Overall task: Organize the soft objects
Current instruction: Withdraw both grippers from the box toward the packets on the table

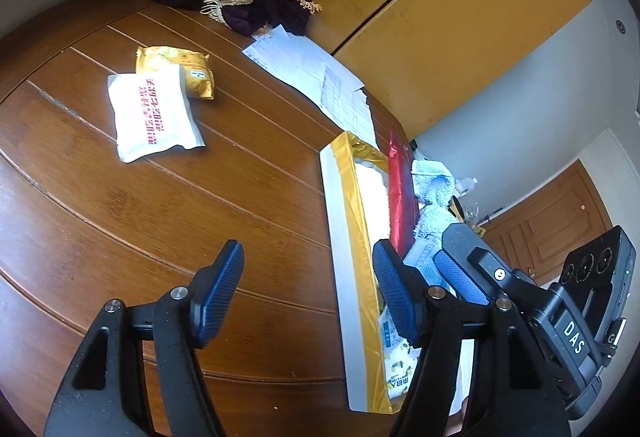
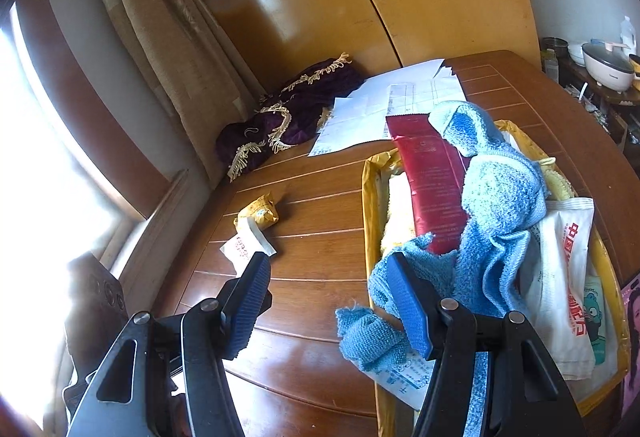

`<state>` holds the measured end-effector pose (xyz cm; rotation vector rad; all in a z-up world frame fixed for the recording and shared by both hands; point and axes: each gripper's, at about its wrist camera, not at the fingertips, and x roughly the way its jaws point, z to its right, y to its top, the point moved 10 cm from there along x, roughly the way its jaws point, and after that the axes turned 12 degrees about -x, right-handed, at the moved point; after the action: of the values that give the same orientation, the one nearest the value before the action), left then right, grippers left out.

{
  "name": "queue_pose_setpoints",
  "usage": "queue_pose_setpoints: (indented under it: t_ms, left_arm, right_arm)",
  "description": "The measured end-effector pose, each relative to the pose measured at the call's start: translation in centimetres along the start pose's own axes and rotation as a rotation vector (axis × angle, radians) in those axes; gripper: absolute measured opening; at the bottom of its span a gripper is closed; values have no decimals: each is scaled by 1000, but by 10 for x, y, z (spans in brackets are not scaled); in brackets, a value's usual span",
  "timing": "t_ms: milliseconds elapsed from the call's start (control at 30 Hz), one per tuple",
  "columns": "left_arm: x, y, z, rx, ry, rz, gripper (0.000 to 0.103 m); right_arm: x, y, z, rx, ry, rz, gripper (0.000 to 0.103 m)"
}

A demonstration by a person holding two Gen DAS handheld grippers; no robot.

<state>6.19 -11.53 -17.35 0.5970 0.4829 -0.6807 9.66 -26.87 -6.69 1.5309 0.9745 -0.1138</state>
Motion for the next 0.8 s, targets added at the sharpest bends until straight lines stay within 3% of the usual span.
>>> queue_pose_setpoints:
  t_ms: [800]
  left_arm:
    - [-3, 21, -43, -34, 147, 59, 66]
  right_arm:
    - [14, -6, -30, -52, 40, -39, 63]
